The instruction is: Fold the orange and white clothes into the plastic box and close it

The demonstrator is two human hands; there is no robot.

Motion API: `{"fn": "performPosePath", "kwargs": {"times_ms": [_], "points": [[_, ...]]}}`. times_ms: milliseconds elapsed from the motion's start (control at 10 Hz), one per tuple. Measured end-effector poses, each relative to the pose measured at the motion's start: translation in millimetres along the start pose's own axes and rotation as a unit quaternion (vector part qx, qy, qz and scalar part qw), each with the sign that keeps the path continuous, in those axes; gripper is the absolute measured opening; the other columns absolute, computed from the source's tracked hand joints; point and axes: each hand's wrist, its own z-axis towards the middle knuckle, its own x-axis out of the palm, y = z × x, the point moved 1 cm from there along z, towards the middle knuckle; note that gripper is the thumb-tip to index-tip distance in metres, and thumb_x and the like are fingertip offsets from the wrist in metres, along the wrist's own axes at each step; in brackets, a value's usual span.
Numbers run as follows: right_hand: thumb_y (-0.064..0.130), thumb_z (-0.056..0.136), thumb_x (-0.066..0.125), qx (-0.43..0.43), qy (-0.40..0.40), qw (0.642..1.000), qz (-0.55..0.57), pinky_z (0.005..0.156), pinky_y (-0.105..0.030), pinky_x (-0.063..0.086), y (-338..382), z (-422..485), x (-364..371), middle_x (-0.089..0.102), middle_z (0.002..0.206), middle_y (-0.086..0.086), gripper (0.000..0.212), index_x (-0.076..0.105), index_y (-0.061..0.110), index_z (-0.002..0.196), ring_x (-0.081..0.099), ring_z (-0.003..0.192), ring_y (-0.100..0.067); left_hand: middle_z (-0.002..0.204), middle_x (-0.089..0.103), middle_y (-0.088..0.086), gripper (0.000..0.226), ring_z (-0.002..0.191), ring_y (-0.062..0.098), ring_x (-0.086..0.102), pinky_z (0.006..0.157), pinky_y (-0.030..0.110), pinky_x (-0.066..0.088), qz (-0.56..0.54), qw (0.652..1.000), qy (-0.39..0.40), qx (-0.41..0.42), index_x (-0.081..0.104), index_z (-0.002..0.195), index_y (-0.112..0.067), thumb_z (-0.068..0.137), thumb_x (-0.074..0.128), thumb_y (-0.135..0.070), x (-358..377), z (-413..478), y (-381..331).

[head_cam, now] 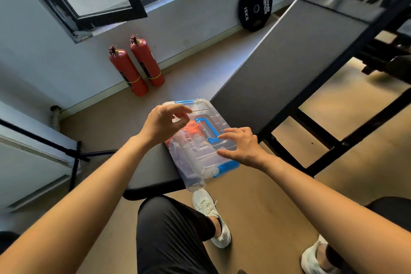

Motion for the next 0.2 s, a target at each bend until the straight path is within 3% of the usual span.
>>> {"fn": "performPosePath", "kwargs": {"times_ms": [100,200], "points": [[0.048,0.089,0.068,0.002,0.020,0.999,0.033,0.099,-0.044,0.055,8.1,-10.5,-18.9,0.063,0.132,0.001,0.040,0.066,0.029,0.124,0.056,0.122,-0.019,0.088,0.074,-0.008,0.017,0.074,0.007,0.070,0.071,0.012,0.051,-0.069,0.997,0.044,-0.017,0.078,0.104,-0.017,0.086,0.078,-0.016,-0.4,-26.8,-27.7],[0.035,0.092,0.069,0.020,0.064,0.997,0.030,0.083,-0.032,0.061,16.0,-15.5,-42.5,0.069,0.116,-0.001,0.033,0.066,0.021,0.121,0.066,0.101,-0.016,0.095,0.075,-0.004,0.019,0.080,0.009,0.070,0.073,0.016,0.055,-0.113,0.988,0.096,-0.054,0.077,0.106,-0.016,0.088,0.076,-0.022,2.4,-41.8,-52.7]]}}
